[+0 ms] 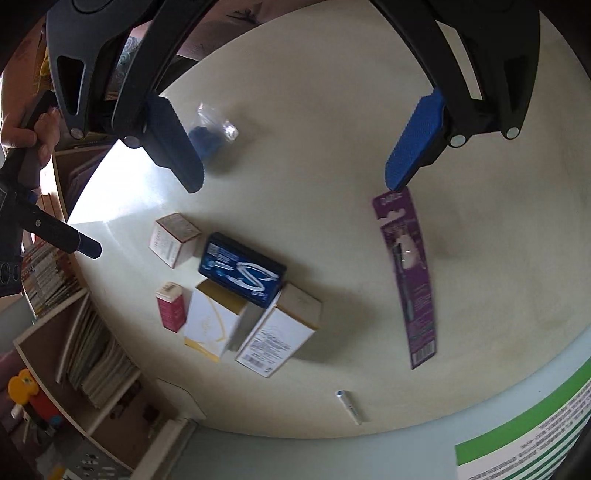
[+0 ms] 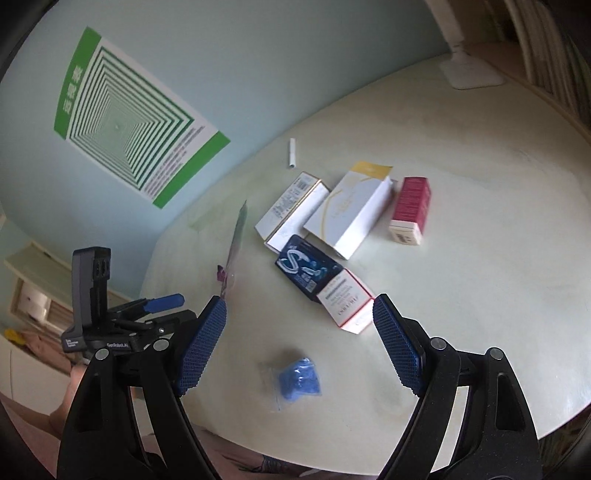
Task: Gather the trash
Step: 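Return both tools to the desk toward the purple toothbrush package and blue tin, then grasp the purple toothbrush package with the left tool while the right tool grasps the blue mint tin, then carry the toothbrush package with the left tool while the right tool carries the tin to the wastebasket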
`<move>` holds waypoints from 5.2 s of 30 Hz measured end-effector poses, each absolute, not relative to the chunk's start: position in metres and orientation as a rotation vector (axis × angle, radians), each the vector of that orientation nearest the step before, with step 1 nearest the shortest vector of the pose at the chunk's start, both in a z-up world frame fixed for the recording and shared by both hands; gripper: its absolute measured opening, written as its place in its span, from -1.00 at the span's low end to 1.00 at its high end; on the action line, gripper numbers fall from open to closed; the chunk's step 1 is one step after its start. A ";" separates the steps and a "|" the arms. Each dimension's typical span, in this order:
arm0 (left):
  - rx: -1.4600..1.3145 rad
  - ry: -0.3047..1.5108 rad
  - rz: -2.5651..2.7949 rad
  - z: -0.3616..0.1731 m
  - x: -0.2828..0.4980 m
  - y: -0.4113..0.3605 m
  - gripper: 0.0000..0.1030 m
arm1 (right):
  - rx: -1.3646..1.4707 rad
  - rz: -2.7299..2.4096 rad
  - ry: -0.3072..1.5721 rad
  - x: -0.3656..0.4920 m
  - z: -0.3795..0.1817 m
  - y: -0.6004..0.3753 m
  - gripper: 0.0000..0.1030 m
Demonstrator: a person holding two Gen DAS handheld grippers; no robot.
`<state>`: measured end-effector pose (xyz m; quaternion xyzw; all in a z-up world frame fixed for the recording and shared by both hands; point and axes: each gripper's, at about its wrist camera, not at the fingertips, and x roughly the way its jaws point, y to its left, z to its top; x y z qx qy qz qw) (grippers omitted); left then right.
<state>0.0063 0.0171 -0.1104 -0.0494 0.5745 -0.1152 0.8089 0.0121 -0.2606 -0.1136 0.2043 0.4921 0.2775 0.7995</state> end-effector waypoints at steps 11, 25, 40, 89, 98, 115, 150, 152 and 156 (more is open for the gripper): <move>-0.135 1.243 -0.167 -0.125 0.023 0.062 0.87 | 0.256 0.693 1.144 0.050 -0.126 -0.194 0.59; -0.116 1.299 -0.117 -0.157 0.051 0.080 0.87 | 0.048 0.734 1.263 0.089 -0.160 -0.148 0.59; -0.131 1.334 -0.098 -0.172 0.066 0.088 0.87 | 0.019 0.741 1.315 0.105 -0.179 -0.137 0.59; -0.045 1.191 -0.116 -0.142 0.044 0.080 -0.28 | -0.041 0.655 1.185 0.086 -0.148 -0.155 0.05; -0.026 1.145 -0.164 -0.118 0.028 0.081 -0.28 | -0.009 0.603 1.120 0.061 -0.126 -0.176 0.05; 0.139 1.090 -0.456 -0.081 0.002 -0.004 -0.28 | 0.169 0.309 1.016 -0.012 -0.092 -0.286 0.05; 0.837 1.126 -1.351 -0.147 -0.204 -0.298 -0.28 | 0.802 -0.557 0.953 -0.379 -0.165 -0.452 0.05; 0.868 1.133 -1.368 -0.155 -0.212 -0.302 -0.28 | 0.828 -0.580 0.958 -0.390 -0.173 -0.449 0.05; 0.932 1.163 -1.394 -0.175 -0.229 -0.307 -0.28 | 0.888 -0.630 0.950 -0.412 -0.189 -0.442 0.05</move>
